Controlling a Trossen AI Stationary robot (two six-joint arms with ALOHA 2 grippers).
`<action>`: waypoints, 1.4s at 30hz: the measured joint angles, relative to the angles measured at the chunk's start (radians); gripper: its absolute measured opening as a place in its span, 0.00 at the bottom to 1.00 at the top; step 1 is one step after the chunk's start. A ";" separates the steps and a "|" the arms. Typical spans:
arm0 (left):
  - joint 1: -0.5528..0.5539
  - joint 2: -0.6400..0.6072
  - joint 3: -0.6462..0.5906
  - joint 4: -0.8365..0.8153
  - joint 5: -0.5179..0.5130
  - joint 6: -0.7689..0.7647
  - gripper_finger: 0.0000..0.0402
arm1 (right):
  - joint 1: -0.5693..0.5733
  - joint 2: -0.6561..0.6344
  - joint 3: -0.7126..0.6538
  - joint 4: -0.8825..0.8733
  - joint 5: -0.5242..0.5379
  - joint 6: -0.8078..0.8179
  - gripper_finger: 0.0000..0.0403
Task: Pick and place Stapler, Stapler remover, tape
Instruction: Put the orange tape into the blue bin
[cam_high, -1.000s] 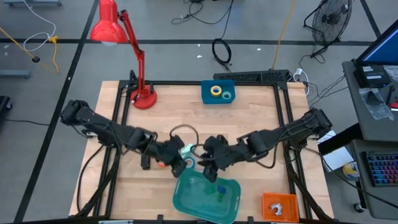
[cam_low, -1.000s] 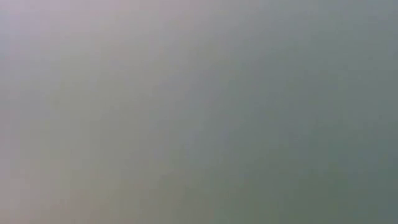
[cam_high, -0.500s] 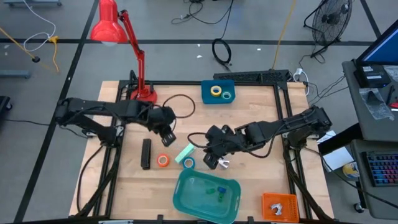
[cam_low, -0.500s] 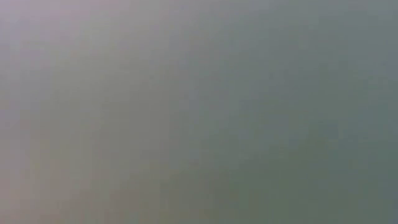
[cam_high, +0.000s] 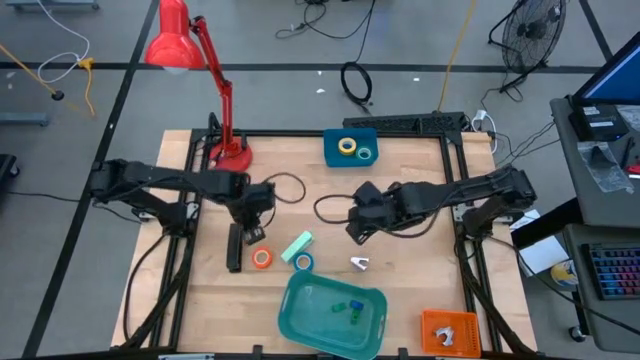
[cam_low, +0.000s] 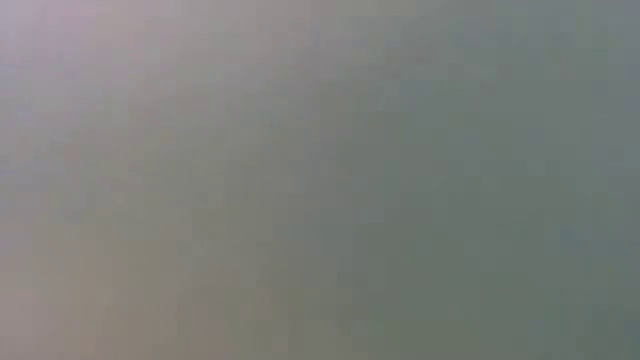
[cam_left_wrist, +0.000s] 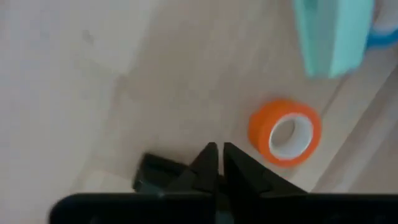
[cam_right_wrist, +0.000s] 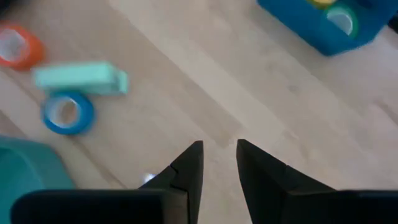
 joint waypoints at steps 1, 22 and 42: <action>-0.011 -0.007 -0.038 0.032 0.013 -0.002 0.09 | 0.000 -0.015 -0.006 0.017 0.014 0.007 0.22; -0.370 0.037 -0.178 0.324 -0.187 -0.131 0.39 | 0.010 -0.362 -0.553 0.741 -0.026 0.122 0.14; -0.334 0.190 -0.174 0.346 -0.193 -0.144 0.11 | 0.056 -0.356 -0.588 0.852 -0.050 0.102 0.08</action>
